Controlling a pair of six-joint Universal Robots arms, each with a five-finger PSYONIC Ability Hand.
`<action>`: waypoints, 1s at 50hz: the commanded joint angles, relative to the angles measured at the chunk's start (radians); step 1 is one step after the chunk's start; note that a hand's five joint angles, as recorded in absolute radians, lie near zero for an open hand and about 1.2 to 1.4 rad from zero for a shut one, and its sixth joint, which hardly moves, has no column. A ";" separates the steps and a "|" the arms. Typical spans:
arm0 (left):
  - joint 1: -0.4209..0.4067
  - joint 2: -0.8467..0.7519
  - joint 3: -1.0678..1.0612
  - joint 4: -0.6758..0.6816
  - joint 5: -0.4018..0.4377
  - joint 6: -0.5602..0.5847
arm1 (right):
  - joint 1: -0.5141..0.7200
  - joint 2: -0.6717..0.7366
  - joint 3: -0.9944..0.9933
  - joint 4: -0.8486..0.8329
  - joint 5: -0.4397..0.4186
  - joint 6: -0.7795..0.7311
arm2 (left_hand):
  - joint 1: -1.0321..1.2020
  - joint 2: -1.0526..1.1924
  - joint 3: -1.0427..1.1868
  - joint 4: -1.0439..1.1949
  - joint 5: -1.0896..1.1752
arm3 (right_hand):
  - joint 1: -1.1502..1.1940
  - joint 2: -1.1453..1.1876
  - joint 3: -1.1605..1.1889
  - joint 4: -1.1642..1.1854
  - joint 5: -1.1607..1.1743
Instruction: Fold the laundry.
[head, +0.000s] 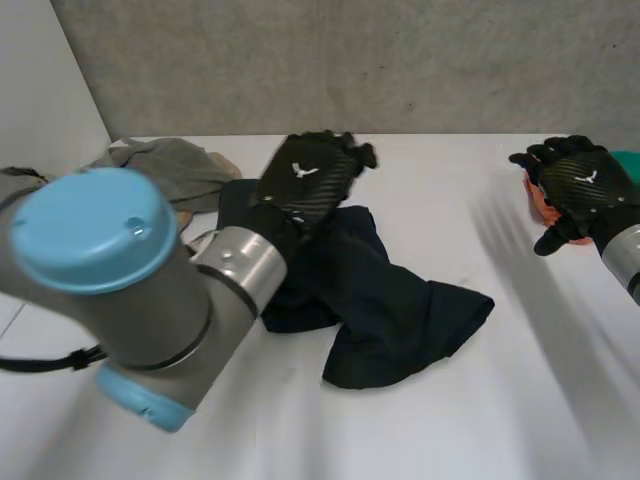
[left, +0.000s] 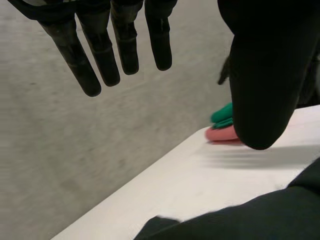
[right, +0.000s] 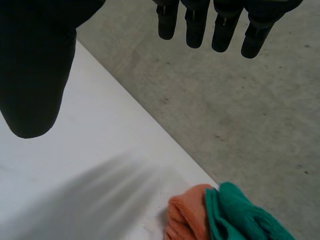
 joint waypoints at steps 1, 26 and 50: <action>-0.003 0.095 -0.164 0.005 -0.117 0.007 | 0.032 0.186 -0.189 0.176 -0.146 -0.014 | 0.005 0.013 0.008 0.024 0.033 | -0.048 -0.036 -0.036 -0.036 -0.047; 0.333 -0.176 -0.015 0.105 0.069 0.207 | 0.342 0.300 -0.234 0.486 -0.045 -0.119 | -0.100 -0.092 -0.098 -0.081 -0.073 | -0.048 -0.036 -0.036 -0.036 -0.047; 0.359 -0.530 0.445 -0.228 0.213 0.377 | 0.478 0.240 -0.105 0.265 0.239 0.050 | 0.962 0.970 0.965 0.981 0.989 | -0.048 -0.036 -0.036 -0.036 -0.047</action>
